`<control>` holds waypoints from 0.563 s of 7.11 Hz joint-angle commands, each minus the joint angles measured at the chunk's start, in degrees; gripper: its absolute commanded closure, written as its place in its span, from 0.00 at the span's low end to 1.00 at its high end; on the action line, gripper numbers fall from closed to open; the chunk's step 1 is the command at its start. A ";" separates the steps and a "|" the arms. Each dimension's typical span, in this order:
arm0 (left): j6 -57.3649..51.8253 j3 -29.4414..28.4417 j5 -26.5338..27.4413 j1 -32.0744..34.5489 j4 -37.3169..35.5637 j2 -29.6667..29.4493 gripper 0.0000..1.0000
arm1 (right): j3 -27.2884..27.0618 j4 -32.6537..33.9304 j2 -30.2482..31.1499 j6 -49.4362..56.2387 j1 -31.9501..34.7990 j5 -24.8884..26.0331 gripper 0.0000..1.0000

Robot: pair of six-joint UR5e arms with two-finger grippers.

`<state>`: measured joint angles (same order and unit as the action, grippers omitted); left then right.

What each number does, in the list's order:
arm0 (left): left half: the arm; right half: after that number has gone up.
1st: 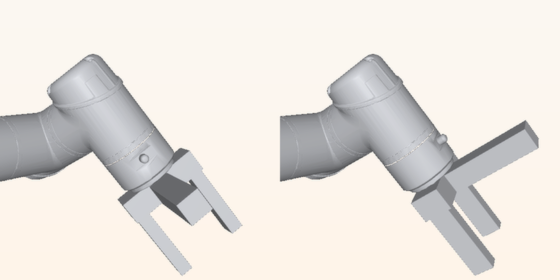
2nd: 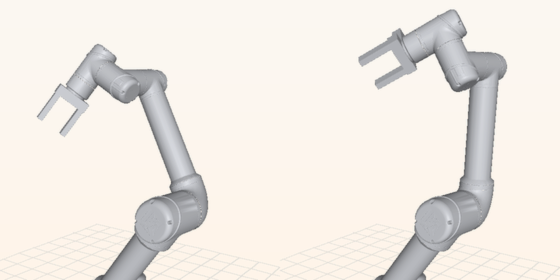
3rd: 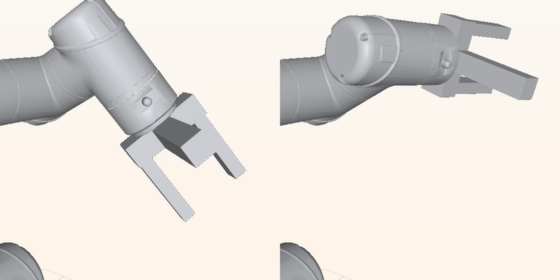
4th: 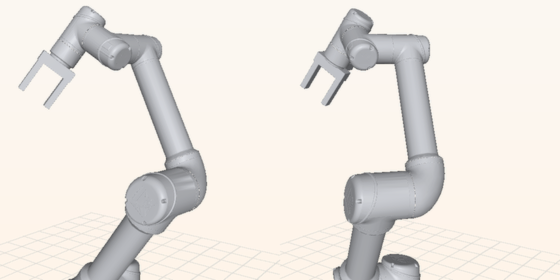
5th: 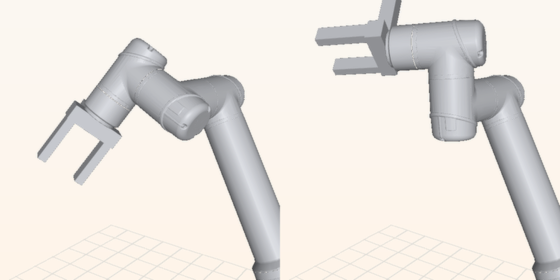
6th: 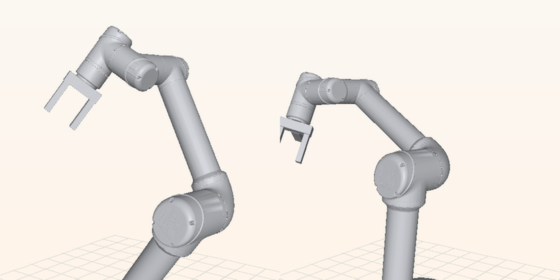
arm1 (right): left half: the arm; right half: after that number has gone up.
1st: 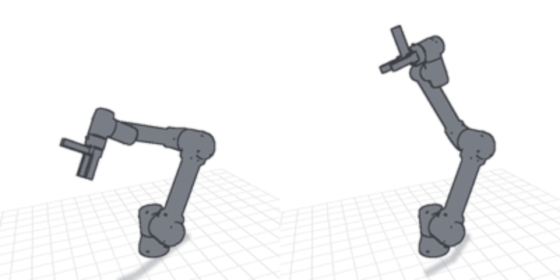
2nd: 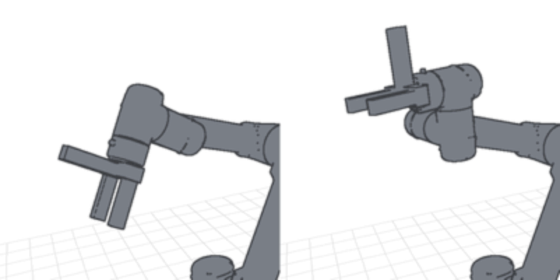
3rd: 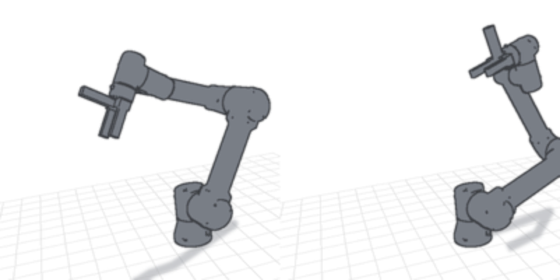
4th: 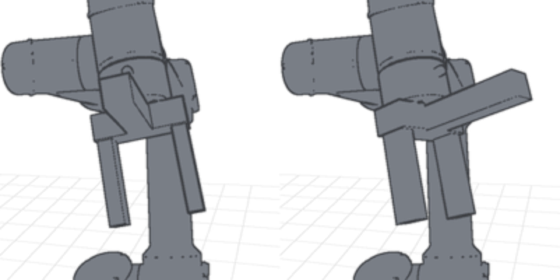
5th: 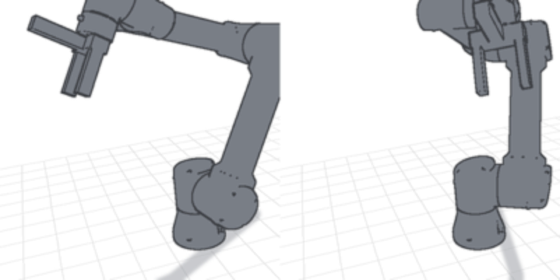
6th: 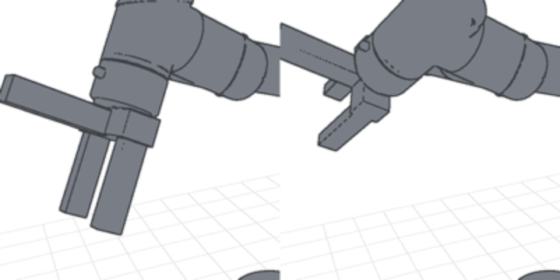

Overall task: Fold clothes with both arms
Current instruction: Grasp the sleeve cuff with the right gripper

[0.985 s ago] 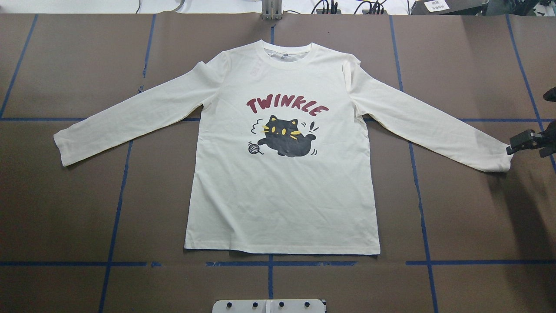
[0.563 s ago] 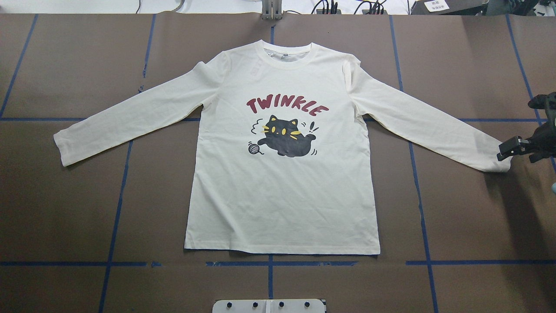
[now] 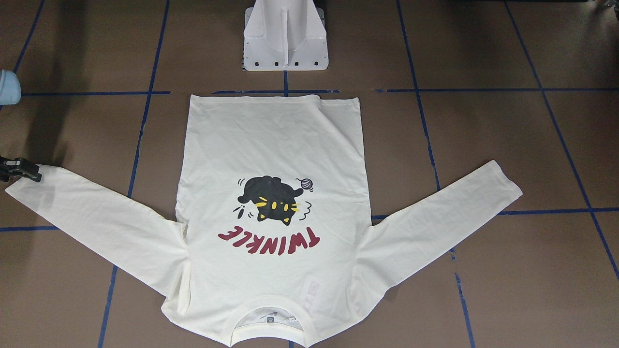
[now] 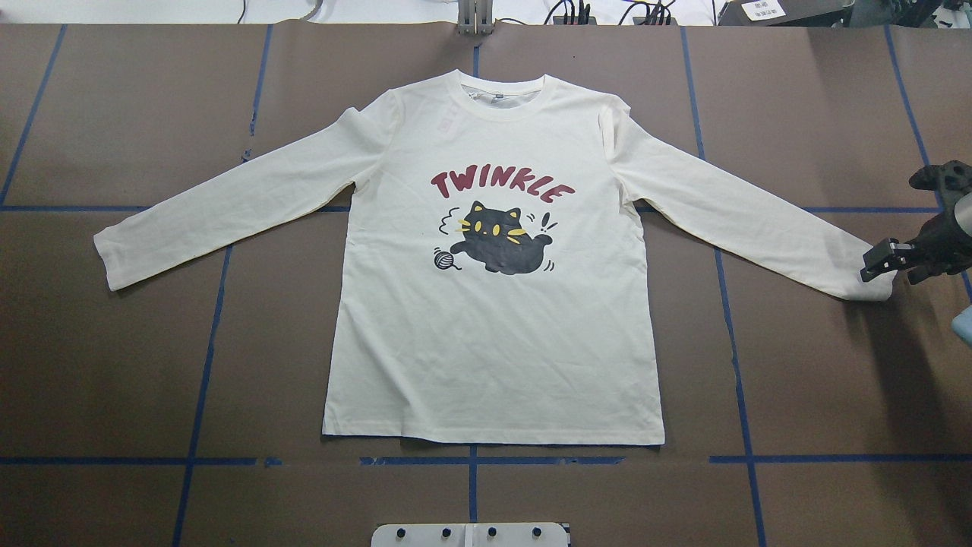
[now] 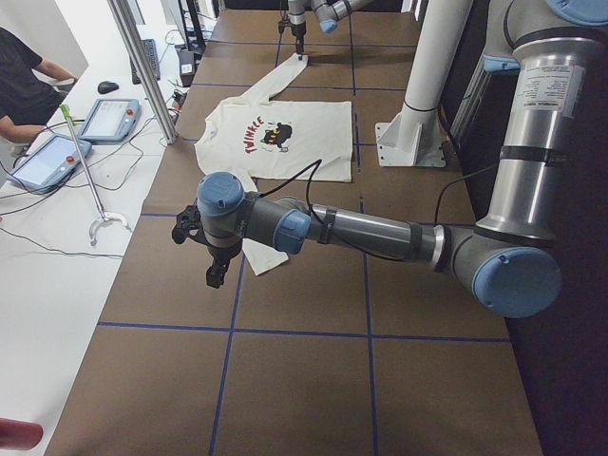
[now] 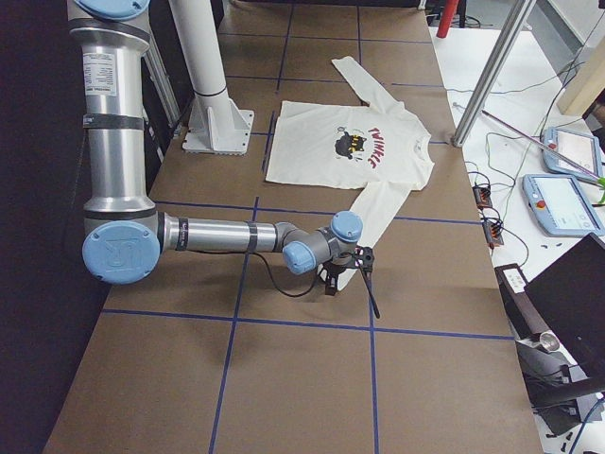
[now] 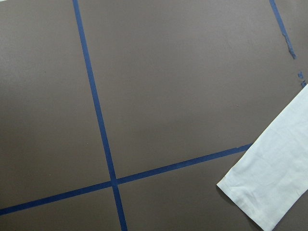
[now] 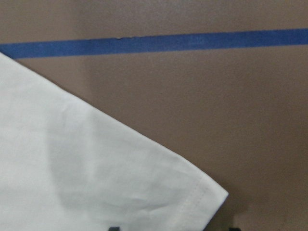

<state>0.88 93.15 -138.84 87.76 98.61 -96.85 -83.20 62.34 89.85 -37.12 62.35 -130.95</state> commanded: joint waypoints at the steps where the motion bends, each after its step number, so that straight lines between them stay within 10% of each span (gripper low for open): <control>1: 0.00 -0.07 -0.03 -0.05 0.00 0.00 0.00 | -0.12 -0.20 -0.03 0.29 -0.03 -0.01 0.94; 4: 0.18 -0.07 -0.03 -0.05 0.00 -0.18 0.00 | -0.20 -3.80 -0.02 -0.41 -0.03 0.08 1.00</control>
<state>0.96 93.11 -138.86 87.72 98.61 -96.95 -83.11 59.18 89.92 -37.29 62.34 -130.88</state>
